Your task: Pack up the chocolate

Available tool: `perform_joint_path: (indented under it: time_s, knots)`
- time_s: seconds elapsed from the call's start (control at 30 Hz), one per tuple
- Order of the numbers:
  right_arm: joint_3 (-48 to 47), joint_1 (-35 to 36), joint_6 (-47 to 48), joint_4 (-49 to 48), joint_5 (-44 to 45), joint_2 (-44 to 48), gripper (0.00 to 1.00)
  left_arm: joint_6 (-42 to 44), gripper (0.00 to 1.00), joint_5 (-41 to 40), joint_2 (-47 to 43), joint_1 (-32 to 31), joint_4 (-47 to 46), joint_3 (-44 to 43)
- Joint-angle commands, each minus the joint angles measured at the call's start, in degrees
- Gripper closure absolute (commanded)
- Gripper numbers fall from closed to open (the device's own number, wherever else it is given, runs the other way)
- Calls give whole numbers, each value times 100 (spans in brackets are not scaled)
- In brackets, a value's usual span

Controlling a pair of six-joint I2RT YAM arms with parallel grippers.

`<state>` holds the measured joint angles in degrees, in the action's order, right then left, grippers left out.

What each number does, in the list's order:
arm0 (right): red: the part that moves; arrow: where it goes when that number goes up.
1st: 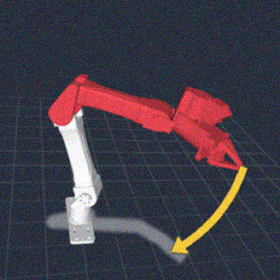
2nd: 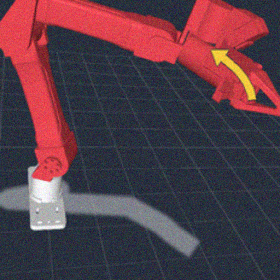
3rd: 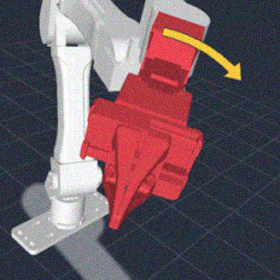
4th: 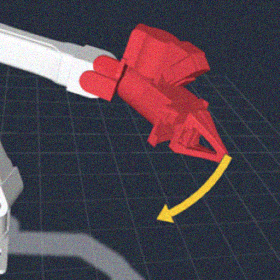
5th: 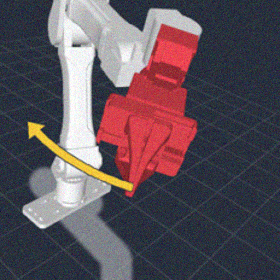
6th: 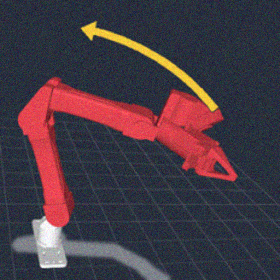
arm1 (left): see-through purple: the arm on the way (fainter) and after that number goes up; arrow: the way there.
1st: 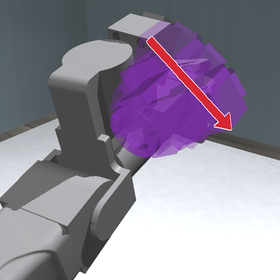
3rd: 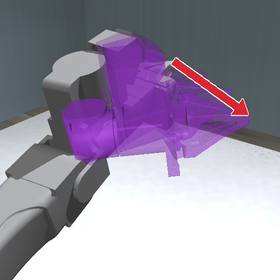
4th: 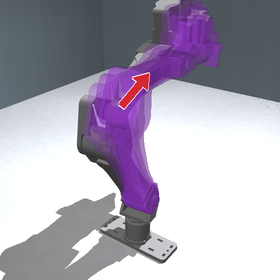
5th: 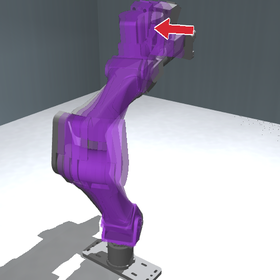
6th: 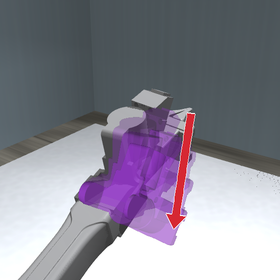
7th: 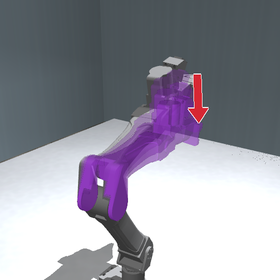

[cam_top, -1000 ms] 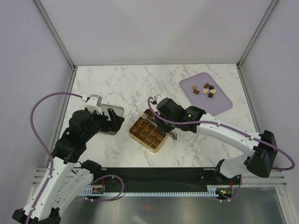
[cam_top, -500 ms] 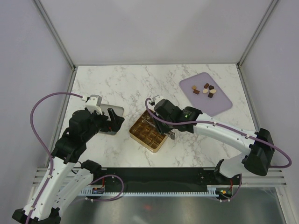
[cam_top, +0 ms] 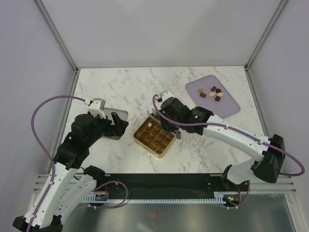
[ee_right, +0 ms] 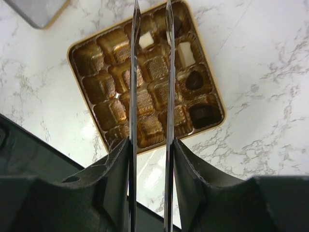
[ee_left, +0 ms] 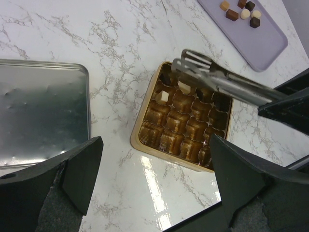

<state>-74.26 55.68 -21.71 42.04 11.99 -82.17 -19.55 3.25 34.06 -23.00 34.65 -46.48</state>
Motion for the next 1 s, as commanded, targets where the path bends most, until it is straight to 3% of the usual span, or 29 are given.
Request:
perform_joint_path:
  time_s: [0.0,0.2,0.37,0.5,0.7,0.97]
  knots:
    - [-440,-337,105,50,374,272,54,171,0,-61,-31,-29,-3,25]
    - [-440,-1952,255,59,409,255,55,171,0,-52,-40,-29,-11,16]
    - [-317,-2781,238,67,866,-35,54,171,0,-35,-58,-29,-11,25]
    - [-168,-3413,325,-73,718,-308,52,171,0,-17,-58,-29,-11,16]
    - [-19,-3941,449,-415,226,-563,49,180,0,9,-67,-37,-11,16]
    - [131,-4030,545,-723,128,-905,44,180,0,9,-67,-29,-11,16]
